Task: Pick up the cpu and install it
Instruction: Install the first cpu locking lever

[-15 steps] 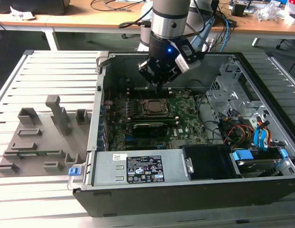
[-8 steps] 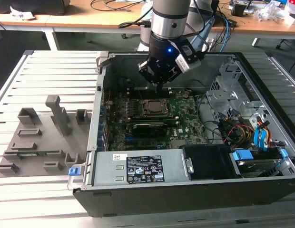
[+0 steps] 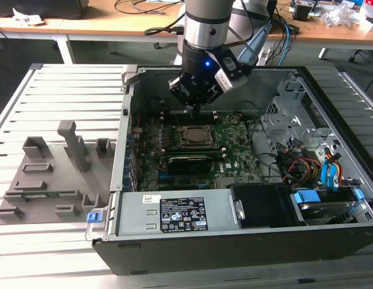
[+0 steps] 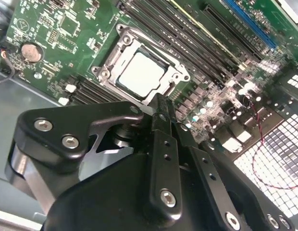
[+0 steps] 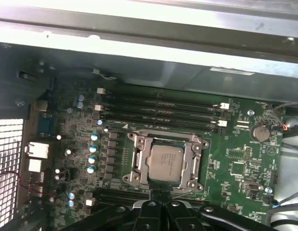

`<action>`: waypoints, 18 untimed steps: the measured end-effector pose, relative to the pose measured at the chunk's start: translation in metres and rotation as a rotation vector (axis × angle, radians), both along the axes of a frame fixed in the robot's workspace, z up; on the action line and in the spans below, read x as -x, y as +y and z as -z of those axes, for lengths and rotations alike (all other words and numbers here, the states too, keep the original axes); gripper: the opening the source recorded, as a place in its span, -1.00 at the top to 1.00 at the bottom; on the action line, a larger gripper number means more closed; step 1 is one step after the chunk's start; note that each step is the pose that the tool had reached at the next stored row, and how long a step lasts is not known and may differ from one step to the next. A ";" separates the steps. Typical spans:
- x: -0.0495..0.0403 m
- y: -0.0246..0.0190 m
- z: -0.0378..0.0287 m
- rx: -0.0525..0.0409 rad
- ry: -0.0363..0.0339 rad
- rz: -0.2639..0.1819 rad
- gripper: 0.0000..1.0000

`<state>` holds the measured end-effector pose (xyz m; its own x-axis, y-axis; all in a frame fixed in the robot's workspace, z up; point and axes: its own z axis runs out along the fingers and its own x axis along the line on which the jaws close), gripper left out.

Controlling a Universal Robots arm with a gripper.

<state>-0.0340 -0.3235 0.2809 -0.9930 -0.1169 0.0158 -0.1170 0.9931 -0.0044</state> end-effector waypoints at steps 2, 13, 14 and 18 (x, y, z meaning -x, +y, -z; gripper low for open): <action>0.0029 0.0000 0.0000 0.0001 -0.0002 0.000 0.79; 0.0094 0.0000 0.0000 0.0001 -0.0006 0.000 0.79; 0.0100 0.0000 0.0000 0.0000 -0.0006 0.000 0.79; 0.0202 0.0000 0.0000 0.0001 -0.0006 0.000 0.79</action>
